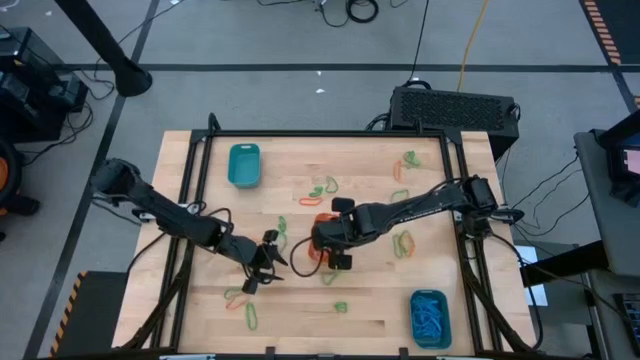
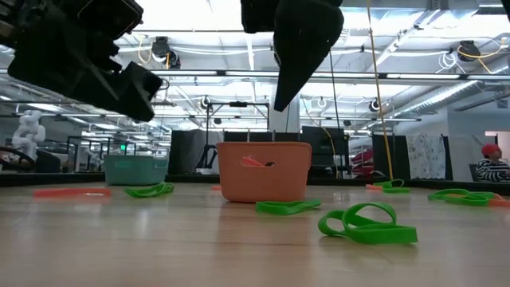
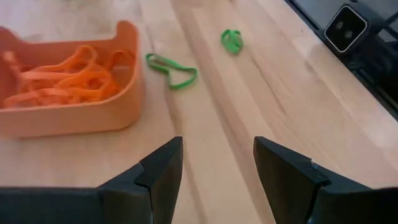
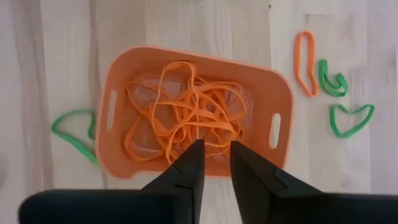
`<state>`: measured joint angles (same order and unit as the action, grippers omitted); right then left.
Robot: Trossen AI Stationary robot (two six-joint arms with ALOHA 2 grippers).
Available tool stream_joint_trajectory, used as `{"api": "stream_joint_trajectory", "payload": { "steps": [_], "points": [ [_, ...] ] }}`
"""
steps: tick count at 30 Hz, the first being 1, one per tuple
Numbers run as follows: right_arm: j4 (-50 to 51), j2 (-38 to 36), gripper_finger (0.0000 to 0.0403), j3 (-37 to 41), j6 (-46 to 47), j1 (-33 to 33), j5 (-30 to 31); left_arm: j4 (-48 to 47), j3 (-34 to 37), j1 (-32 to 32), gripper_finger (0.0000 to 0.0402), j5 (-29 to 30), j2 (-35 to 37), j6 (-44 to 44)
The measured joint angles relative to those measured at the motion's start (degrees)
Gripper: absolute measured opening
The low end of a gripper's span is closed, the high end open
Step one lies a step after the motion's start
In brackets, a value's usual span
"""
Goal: Sort rubber bands into baskets
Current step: Put the orange rubber band into the orange bin
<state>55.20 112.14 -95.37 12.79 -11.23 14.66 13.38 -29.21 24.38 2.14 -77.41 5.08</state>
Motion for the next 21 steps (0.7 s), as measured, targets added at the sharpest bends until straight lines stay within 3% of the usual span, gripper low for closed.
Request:
{"api": "stream_joint_trajectory", "payload": {
  "steps": [3, 7, 13, 17, 21],
  "points": [
    [3.7, -0.2, 0.0081, 0.0, 0.7, 0.3, -1.3, -4.7, 0.2, -0.3, 0.0203, 1.8, 4.5, 0.3],
    [16.8, -1.6, 0.009, 0.0, 7.5, 0.4, -7.6, -6.7, 2.2, -0.3, 0.0203, 3.6, 9.6, 0.6],
    [30.9, -3.9, 0.0091, 0.0, 18.8, -1.3, -8.4, -5.4, 4.7, -0.3, 0.0203, 4.0, 13.3, 2.0],
    [31.5, -7.0, 0.0091, 3.1, 24.8, -2.8, -13.7, -3.5, 5.3, -0.3, 0.0203, 4.1, 13.7, 2.1],
    [31.2, -11.4, 0.0091, 11.2, 35.9, -3.0, -16.5, -3.1, 5.3, -0.3, 0.0203, 4.1, 13.7, 2.2]
  ]
}}
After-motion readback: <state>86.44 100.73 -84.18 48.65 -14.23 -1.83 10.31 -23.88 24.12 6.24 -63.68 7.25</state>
